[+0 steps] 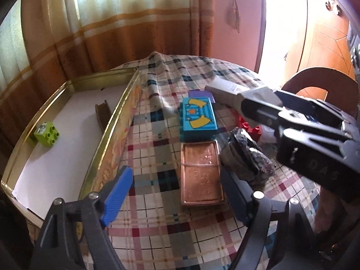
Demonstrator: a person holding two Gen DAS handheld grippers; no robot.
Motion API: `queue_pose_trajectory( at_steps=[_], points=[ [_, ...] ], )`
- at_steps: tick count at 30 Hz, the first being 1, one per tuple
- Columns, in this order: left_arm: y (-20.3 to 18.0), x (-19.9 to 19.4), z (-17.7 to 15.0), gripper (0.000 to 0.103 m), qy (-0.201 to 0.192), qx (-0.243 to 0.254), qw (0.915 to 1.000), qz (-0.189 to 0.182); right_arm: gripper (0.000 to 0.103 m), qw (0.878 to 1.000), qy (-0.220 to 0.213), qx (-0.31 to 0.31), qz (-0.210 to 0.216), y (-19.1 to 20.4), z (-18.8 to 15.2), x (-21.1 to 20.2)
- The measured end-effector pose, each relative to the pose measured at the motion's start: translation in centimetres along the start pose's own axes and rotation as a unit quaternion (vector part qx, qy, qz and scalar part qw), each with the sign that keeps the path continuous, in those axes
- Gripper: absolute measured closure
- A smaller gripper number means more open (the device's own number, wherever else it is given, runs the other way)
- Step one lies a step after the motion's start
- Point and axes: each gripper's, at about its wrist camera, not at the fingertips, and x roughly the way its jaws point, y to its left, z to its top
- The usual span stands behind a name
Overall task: Organize rigid objects
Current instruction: 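Close the left tool on the copper card case while the right tool grasps the white charger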
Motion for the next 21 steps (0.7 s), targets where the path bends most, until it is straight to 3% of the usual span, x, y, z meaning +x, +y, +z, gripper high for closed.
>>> queue_pose_trajectory(
  at_steps=[6, 9, 12, 16, 17, 18, 21],
  points=[
    [-0.8, -0.1, -0.3, 0.022, -0.001, 0.019, 0.9998, -0.005, 0.038, 1.0, 0.003, 0.007, 0.002, -0.4, -0.1, 0.1],
    [-1.2, 0.9, -0.3, 0.035, 0.018, 0.032, 0.9993, -0.008, 0.038, 1.0, 0.003, 0.006, 0.002, -0.4, 0.0, 0.0],
    [-1.2, 2.3, 0.0, 0.037, 0.054, 0.031, 0.9975, -0.032, 0.038, 1.0, 0.006, 0.004, 0.002, -0.3, 0.0, 0.0],
    [-0.5, 2.8, 0.3, 0.042, 0.056, 0.006, 0.9973, -0.048, 0.037, 1.0, 0.009, 0.006, 0.004, -0.3, 0.0, 0.3],
    [-0.5, 2.7, 0.2, 0.045, 0.055, 0.007, 0.9974, -0.047, 0.037, 1.0, 0.01, 0.006, 0.005, -0.3, 0.0, 0.3],
    [-0.6, 2.5, 0.1, 0.055, 0.051, 0.008, 0.9975, -0.048, 0.037, 1.0, 0.011, 0.006, 0.005, -0.3, 0.0, 0.4],
    [-0.7, 2.3, -0.1, 0.058, 0.044, 0.007, 0.9978, -0.049, 0.037, 1.0, 0.01, 0.007, 0.007, -0.4, 0.0, 0.4]
  ],
)
